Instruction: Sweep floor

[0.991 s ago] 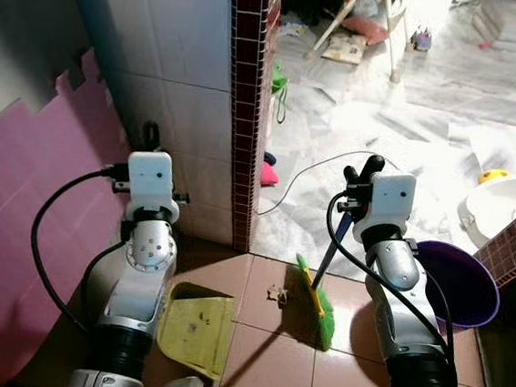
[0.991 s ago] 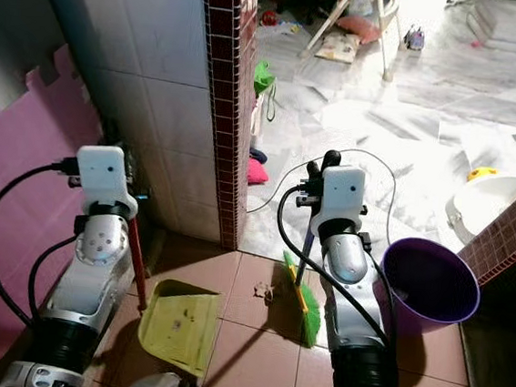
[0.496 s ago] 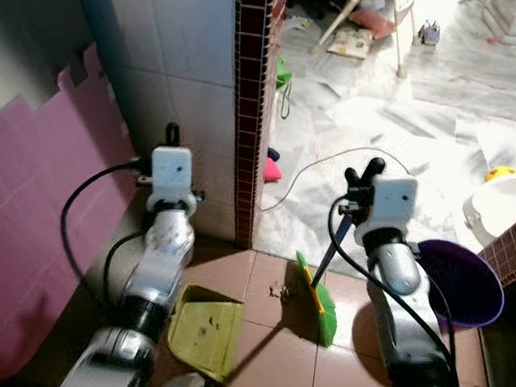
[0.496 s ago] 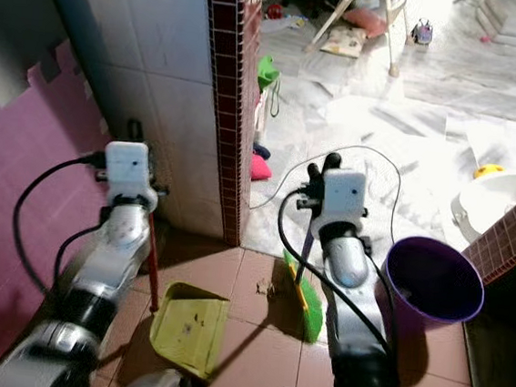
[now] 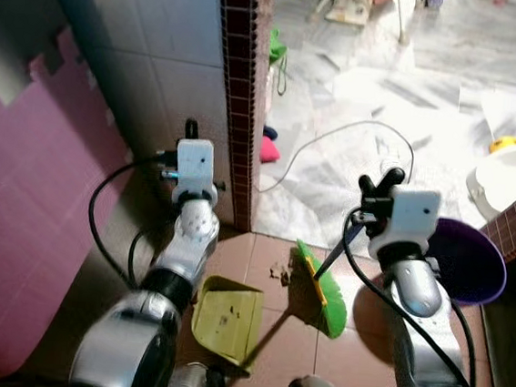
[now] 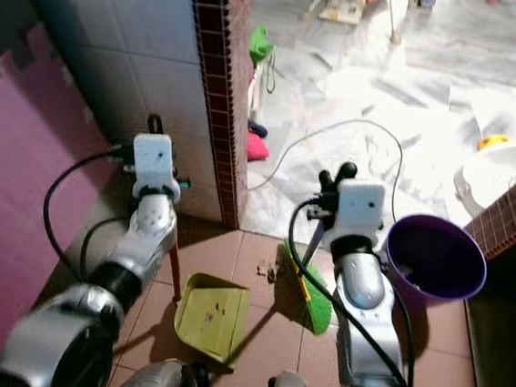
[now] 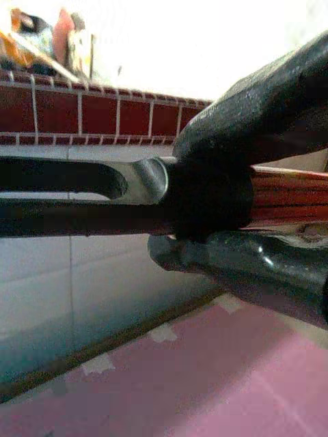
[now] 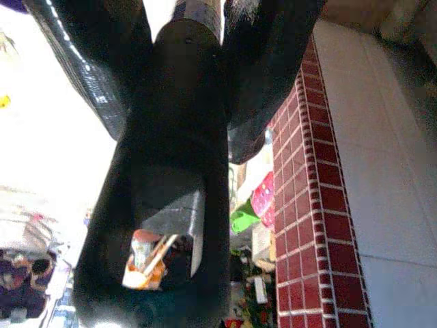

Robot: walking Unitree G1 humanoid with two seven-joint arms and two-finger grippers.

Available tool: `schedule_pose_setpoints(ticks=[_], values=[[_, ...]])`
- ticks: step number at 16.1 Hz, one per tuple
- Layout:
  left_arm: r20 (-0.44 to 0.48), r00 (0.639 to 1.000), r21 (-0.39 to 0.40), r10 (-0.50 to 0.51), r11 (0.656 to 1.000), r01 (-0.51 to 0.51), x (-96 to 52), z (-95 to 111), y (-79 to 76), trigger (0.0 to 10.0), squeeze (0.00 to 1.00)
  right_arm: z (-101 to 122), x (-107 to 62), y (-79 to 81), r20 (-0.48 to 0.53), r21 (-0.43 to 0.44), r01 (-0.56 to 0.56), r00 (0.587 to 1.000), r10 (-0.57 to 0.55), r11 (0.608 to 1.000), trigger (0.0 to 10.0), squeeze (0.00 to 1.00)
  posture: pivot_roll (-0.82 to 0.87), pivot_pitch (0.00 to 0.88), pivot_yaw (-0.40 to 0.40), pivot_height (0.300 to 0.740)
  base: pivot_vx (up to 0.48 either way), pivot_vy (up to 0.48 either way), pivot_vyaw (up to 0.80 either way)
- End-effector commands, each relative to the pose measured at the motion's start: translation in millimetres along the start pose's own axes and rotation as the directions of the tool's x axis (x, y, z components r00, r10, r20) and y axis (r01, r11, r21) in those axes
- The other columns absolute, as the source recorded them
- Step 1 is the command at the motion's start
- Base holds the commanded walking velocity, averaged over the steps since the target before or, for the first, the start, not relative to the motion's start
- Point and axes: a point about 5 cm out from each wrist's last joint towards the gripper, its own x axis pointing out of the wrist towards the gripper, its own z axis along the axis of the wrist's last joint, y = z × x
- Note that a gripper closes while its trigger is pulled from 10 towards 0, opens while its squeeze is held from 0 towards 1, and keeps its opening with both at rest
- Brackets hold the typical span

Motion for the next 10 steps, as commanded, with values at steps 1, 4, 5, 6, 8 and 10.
schedule_pose_setpoints(ticks=[1, 4, 5, 6, 8, 10], values=[[0.032, 0.998, 0.064, 0.051, 0.997, -0.053, 5.1, 3, 7.0, 10.0, 0.0, 2, -3.0, -1.5, -0.007, 0.022, 0.002, 1.0, -0.002, 1.0, 10.0, 0.0, -0.23, 0.199, 0.096, 0.74, 0.0, 0.0, 0.0], [0.065, 0.966, 0.197, 0.249, 0.946, -0.257, 10.7, 4, 23.4, 10.0, 0.0, 0, -5.9, 0.5, -0.021, 0.045, -0.009, 1.0, 0.01, 0.999, 10.0, 0.0, -0.24, 0.201, 0.097, 0.74, 0.0, 0.0, 0.0], [0.065, 0.952, 0.212, 0.298, 0.928, -0.305, 9.0, 1, 26.1, 10.0, 0.0, 0, -4.5, 2.9, -0.023, 0.056, -0.014, 1.0, 0.016, 0.998, 10.0, 0.0, -0.24, 0.2, 0.099, 0.74, 0.0, 0.0, 0.0], [0.055, 0.947, 0.214, 0.317, 0.923, -0.321, 6.6, -2, 25.7, 10.0, 0.0, 1, -2.8, 8.0, -0.014, 0.087, -0.035, 0.999, 0.036, 0.996, 10.0, 0.0, -0.24, 0.197, 0.1, 0.74, 0.0, 0.0, 0.0], [0.051, 0.951, 0.198, 0.306, 0.93, -0.31, 4.9, -3, 20.6, 10.0, 0.0, 2, -4.6, 13.6, -0.022, 0.147, -0.066, 0.997, 0.07, 0.987, 10.0, 0.0, -0.24, 0.192, 0.1, 0.74, 0.0, 0.0, 0.0], [0.051, 0.952, 0.187, 0.303, 0.933, -0.307, 4.0, -1, 15.5, 10.0, 0.0, 4, -9.6, 23.0, -0.018, 0.231, -0.16, 0.985, 0.169, 0.96, 10.0, 0.0, -0.24, 0.186, 0.101, 0.74, 0.0, 0.0, 0.0]])
